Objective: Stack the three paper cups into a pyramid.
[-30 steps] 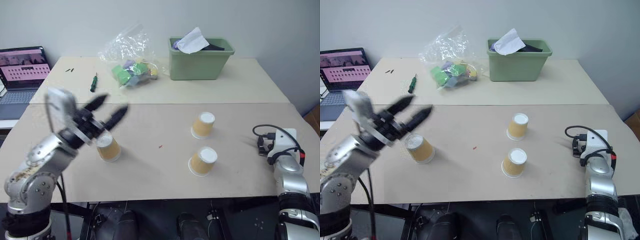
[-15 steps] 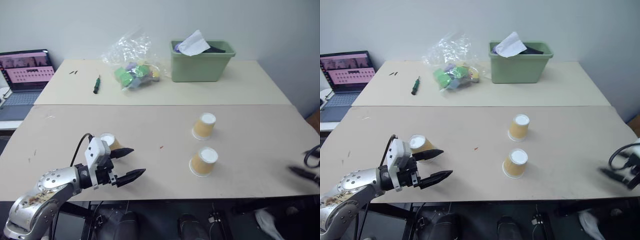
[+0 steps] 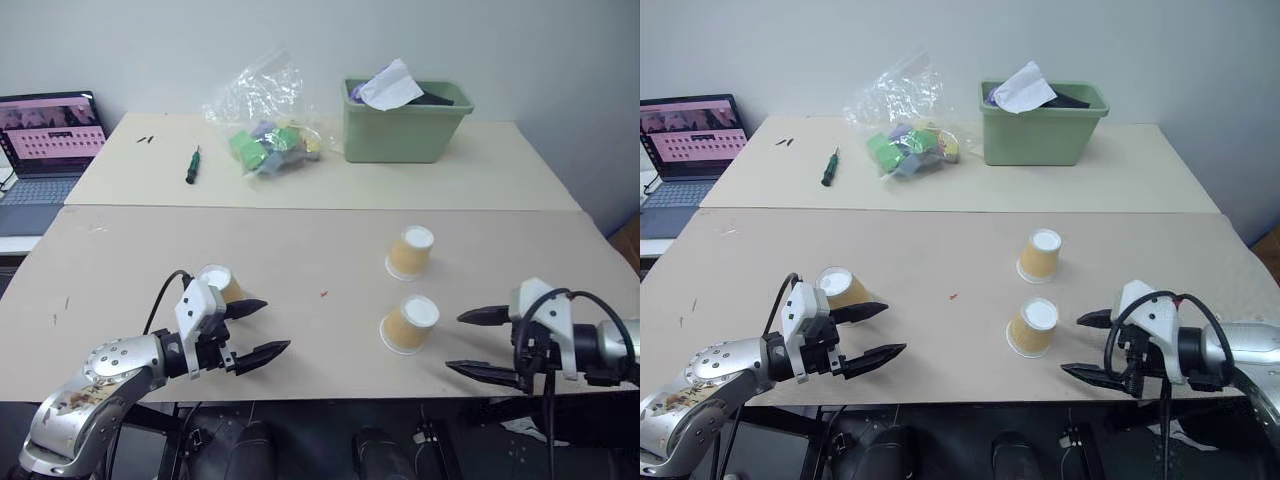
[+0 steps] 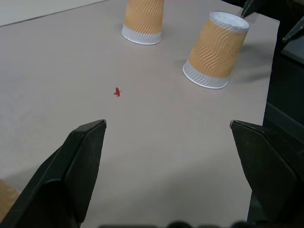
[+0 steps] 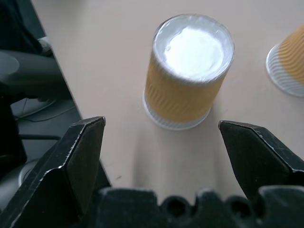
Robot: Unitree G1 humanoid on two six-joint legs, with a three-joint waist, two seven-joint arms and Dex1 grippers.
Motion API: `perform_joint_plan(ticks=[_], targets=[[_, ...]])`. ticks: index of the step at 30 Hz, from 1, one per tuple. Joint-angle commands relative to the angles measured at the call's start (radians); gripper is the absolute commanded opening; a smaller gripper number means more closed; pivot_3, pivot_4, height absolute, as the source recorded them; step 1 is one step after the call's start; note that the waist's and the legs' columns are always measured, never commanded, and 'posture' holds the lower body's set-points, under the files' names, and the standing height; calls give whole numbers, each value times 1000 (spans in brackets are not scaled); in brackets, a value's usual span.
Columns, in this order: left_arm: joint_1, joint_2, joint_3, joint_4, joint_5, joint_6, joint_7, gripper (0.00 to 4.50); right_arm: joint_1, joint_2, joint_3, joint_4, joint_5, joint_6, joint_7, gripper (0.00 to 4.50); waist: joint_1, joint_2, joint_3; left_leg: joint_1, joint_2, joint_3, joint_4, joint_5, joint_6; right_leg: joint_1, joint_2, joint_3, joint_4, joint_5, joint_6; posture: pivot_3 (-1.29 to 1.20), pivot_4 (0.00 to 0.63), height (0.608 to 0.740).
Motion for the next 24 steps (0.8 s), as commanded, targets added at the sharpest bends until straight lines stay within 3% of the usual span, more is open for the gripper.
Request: perform_joint_plan(ticks=[1,11,21,24], targets=[[7,-9,21,-31,1,-20,1,4471,-54,12,39,12,-30,-1,-33,4500,3,0,0,0,0,0,0,0,0,0,0,0,0,1,-2,0,150,692],[6,-26,23,-39,6,-11,29,4471,-250,100,222,62,-81,13,-81,4500,2,0,0,1,0,0,0,0,0,0,0,-1,1,1,-2,0,150,692],[-4,-38,29,-36,22,-9,62,4471,-290,123,259,95,-102,18,-78,4500,7,0,0,-2,0,0,-1,0,0,0,0,-1,3,1,-4,0,150,692],[6,-42,27,-47,22,-9,67,4500,-306,136,253,97,-99,21,-89,3853,6,0,0,-2,0,0,-1,0,0,0,0,-1,3,1,-4,0,150,692]])
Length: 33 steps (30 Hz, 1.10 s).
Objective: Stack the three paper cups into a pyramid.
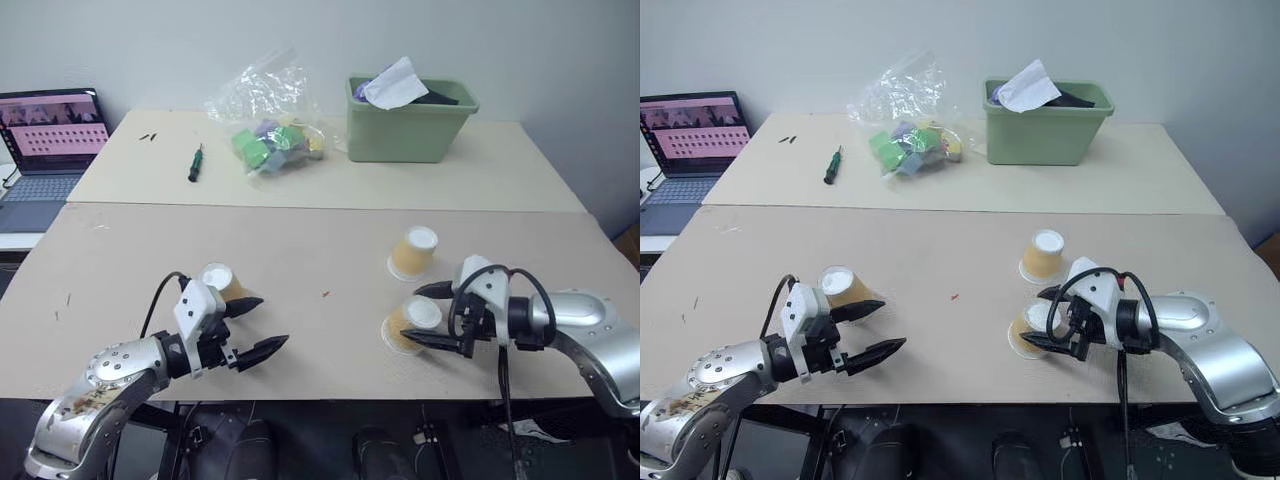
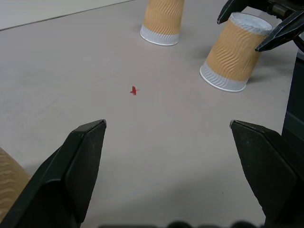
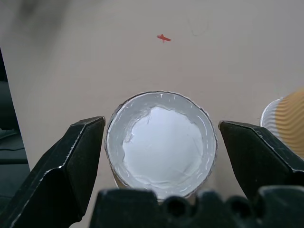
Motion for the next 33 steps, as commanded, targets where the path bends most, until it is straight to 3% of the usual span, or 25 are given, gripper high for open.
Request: perform_joint_plan(ticks=[1,4,8,11,14,18,26,28,31,33], targets=[[-2,-6,20,-35,1,-12,7,4500,-34,16,-15,-11,5,5,-12,3630,-2,0,0,0,0,0,0,0,0,0,0,0,0,0,0,0,150,692],[-1,-8,19,-38,3,-11,11,4500,-55,26,-6,-19,4,17,-14,2657,-2,0,0,0,0,0,0,0,0,0,0,0,0,0,0,0,150,692],[4,-9,19,-43,7,-11,13,4500,-111,60,17,-17,12,30,-21,2630,-2,0,0,0,0,0,0,0,0,0,0,0,1,0,0,0,150,692],[5,-9,15,-43,12,-12,13,4500,-259,150,109,27,-6,36,-20,2630,-10,0,0,0,0,0,0,0,0,0,0,0,1,0,0,0,150,692],[2,-11,4,-41,19,-12,12,4500,-474,311,301,187,-110,-8,12,2630,-29,0,1,1,0,0,0,0,0,0,1,0,3,0,0,0,150,692],[-3,-18,2,-41,18,-5,22,4500,-660,449,427,451,-224,-118,74,2630,-27,0,1,1,1,-1,-1,0,0,-1,1,-1,5,2,2,0,150,692],[13,-39,2,-57,25,2,55,4500,-826,605,492,816,-343,-313,174,2630,0,1,2,-13,1,-1,-1,1,0,-17,2,-3,10,3,3,0,150,692],[24,-42,3,-66,27,1,63,4500,-838,620,483,855,-357,-335,181,3620,0,1,2,-12,1,-1,-1,1,0,-17,2,-3,13,2,2,0,150,692],[34,-45,4,-73,28,1,68,4500,-841,632,466,879,-363,-346,193,4484,0,1,2,-12,1,-1,-1,1,-2,-17,3,-3,15,2,2,0,150,692],[37,-45,6,-75,28,2,71,4500,-825,620,431,832,-351,-331,184,4484,0,1,2,-12,1,-1,-1,2,-2,-18,3,-3,15,2,2,0,150,692]])
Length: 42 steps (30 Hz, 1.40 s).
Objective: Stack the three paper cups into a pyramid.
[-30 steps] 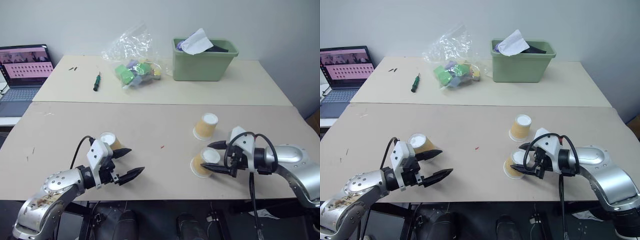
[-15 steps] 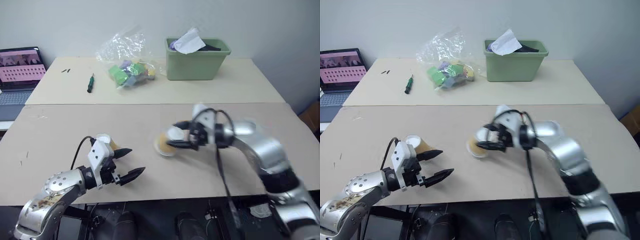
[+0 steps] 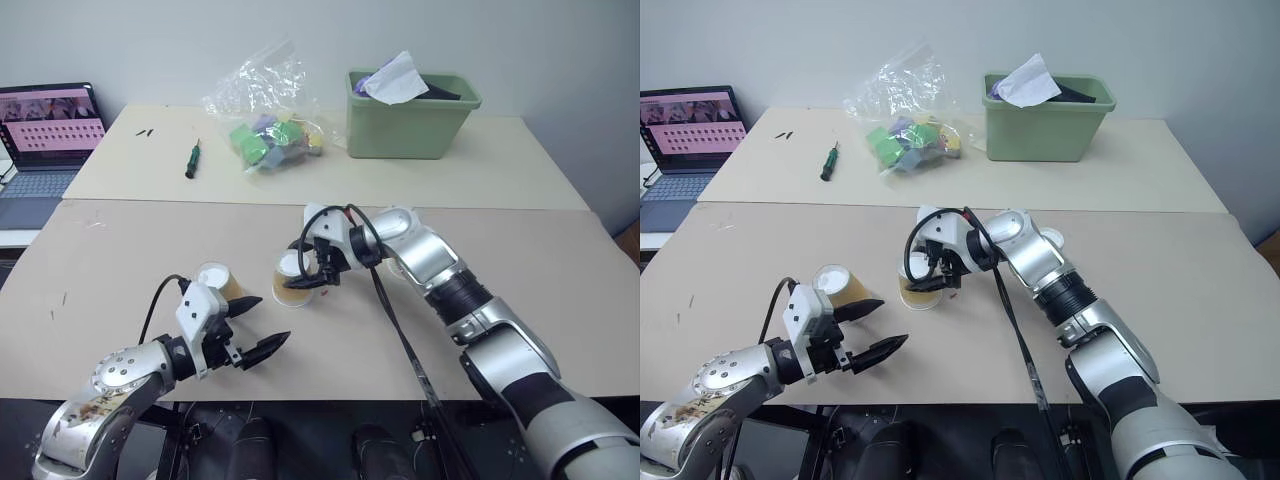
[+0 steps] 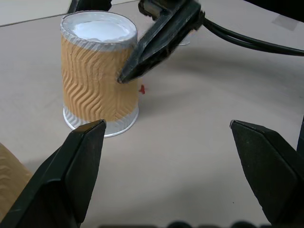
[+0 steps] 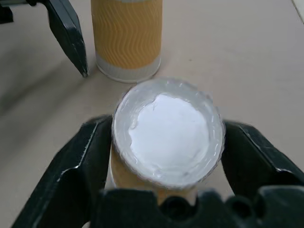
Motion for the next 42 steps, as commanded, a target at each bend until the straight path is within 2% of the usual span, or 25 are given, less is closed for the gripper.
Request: perform_joint_plan(ticks=[1,5,8,12,14,16,18,20,25,35,42], targets=[[4,-2,13,-44,-2,-2,9,4500,13,-21,-89,-98,26,3,-13,4484,1,0,0,0,0,0,0,0,0,0,0,0,0,0,0,0,150,692],[12,0,19,-48,-3,-5,8,4500,118,-144,-214,-376,117,137,7,4484,14,0,0,-2,0,0,-1,0,0,-1,0,0,0,-1,0,0,150,692],[12,1,22,-45,-2,-7,6,4500,258,-294,-398,-659,302,361,14,4484,30,0,0,-2,0,0,-1,0,0,-1,0,0,-1,-1,0,0,150,692],[7,-2,30,-27,5,-15,6,4500,515,-446,-632,-898,497,591,-18,4484,25,0,0,-1,0,-1,0,0,0,0,0,-1,-1,-1,-1,0,150,692],[-2,-4,29,-16,10,-18,5,4500,635,-478,-662,-939,470,630,-100,4484,19,-1,0,0,0,-1,0,0,0,2,-1,0,-1,-2,-1,0,150,692],[-12,-4,30,-8,12,-17,2,4500,715,-503,-591,-918,332,609,-230,4484,5,-1,-1,2,0,-1,0,0,0,1,0,1,-1,-2,-1,0,150,692],[-25,-4,27,-2,13,-15,-2,4500,732,-486,-521,-845,203,596,-381,4484,-7,-1,-1,2,0,-1,0,0,0,1,0,1,-1,-3,-2,0,150,692],[-41,-2,19,7,17,-13,-7,4500,698,-407,-516,-753,135,574,-526,4484,-15,-1,-1,2,-1,-1,3,0,0,1,0,3,-1,-2,-4,0,150,692],[-71,-4,12,22,21,-8,-9,4500,597,-266,-574,-627,105,549,-680,4484,-25,-1,-1,1,-2,-1,4,0,0,2,0,4,-1,2,2,0,150,692],[-61,-8,30,24,24,-12,2,4500,445,-184,-648,-609,214,628,-688,4484,-20,-1,0,-1,-2,-2,0,0,1,1,0,2,-1,0,2,0,150,692],[-55,-14,33,20,31,-13,17,4500,379,-171,-609,-511,188,575,-692,4484,-16,0,0,-1,-2,-2,0,0,1,1,0,2,-1,0,2,0,150,692]])
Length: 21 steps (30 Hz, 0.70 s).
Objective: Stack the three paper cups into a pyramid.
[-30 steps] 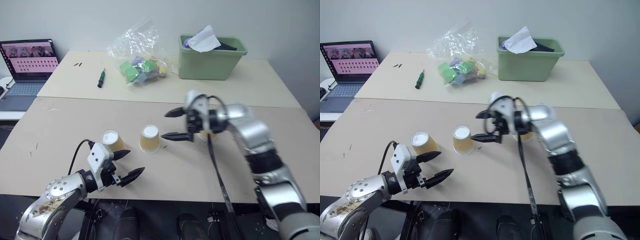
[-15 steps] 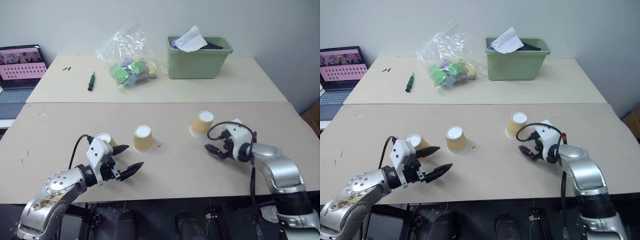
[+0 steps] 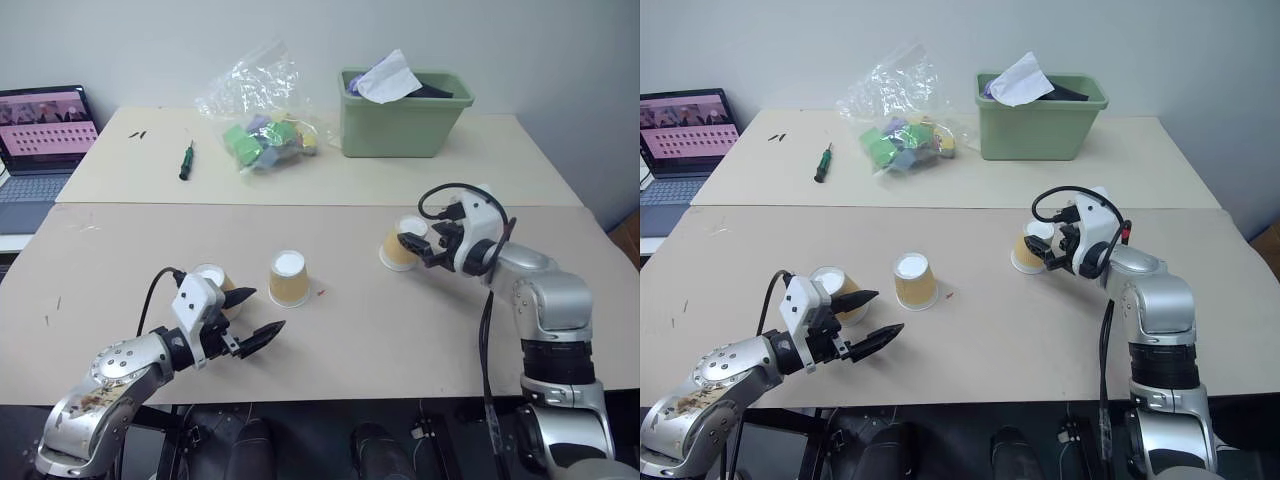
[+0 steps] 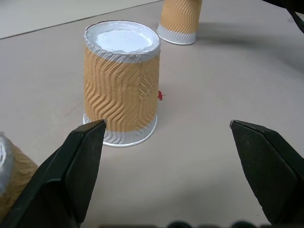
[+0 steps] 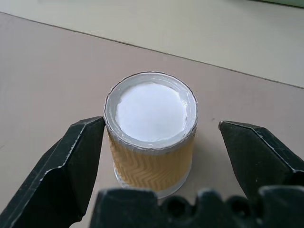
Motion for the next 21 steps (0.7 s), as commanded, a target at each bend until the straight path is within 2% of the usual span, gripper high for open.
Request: perform_joint_plan(ticks=[1,13,19,21], targets=[[1,-6,22,-25,3,-11,9,4500,-49,2,25,46,-23,-62,-3,4484,1,0,0,0,0,0,0,0,0,0,0,0,0,0,0,0,150,692],[31,-10,34,-48,2,-9,24,4500,-79,21,79,99,-54,-131,8,4484,10,0,0,0,0,0,0,0,0,0,0,0,0,0,0,0,150,692],[39,-11,34,-54,3,-7,27,4500,-91,20,89,112,-60,-140,9,2761,13,0,0,0,0,0,0,0,0,0,0,0,0,0,0,0,150,692],[41,-11,33,-54,4,-8,26,4500,-93,17,92,111,-59,-140,13,2697,13,0,0,0,0,0,0,0,0,0,0,0,0,0,0,0,150,692]])
